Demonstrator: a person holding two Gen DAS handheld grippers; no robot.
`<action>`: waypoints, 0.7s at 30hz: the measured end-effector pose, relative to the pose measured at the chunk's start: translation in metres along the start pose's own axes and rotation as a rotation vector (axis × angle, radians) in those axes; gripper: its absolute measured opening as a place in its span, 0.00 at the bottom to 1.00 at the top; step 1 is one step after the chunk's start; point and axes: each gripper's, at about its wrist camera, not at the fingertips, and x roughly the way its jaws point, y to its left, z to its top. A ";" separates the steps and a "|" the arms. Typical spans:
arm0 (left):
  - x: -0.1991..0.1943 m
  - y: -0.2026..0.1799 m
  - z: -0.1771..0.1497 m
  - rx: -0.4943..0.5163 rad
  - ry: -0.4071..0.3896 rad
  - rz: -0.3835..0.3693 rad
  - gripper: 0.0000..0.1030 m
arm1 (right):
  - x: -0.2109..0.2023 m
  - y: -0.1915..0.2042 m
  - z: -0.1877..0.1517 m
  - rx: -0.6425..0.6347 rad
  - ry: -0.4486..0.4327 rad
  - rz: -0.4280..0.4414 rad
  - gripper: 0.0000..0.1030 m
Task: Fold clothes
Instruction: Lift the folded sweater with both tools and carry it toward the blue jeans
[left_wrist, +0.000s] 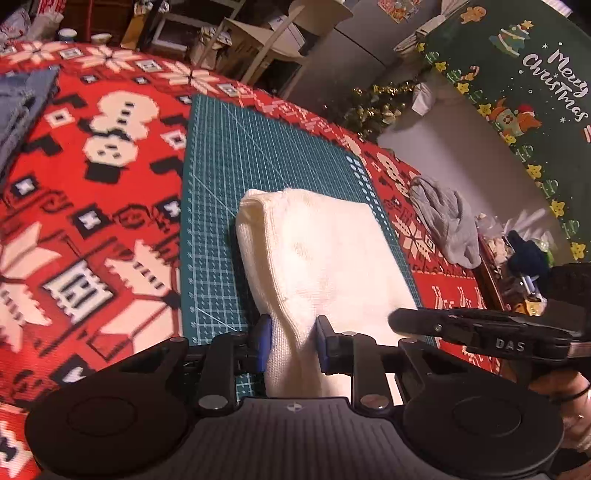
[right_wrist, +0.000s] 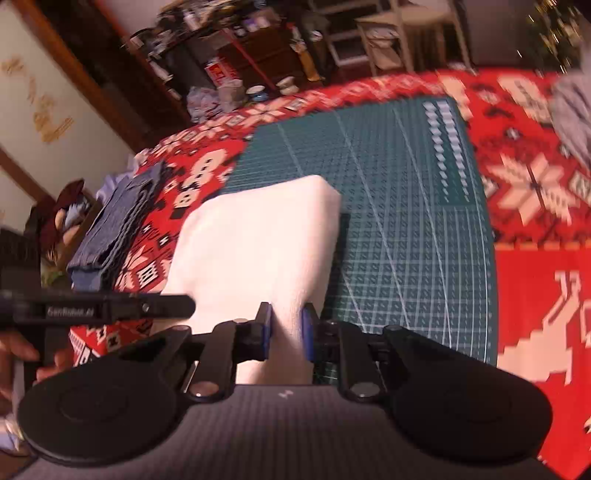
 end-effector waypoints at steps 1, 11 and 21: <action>-0.004 0.000 0.002 0.000 -0.008 0.004 0.24 | -0.002 0.004 0.003 -0.003 -0.002 0.005 0.17; -0.099 0.032 0.062 0.041 -0.185 0.110 0.24 | 0.014 0.106 0.091 -0.142 -0.024 0.062 0.17; -0.178 0.136 0.118 -0.002 -0.272 0.249 0.23 | 0.107 0.232 0.141 -0.082 -0.109 0.158 0.17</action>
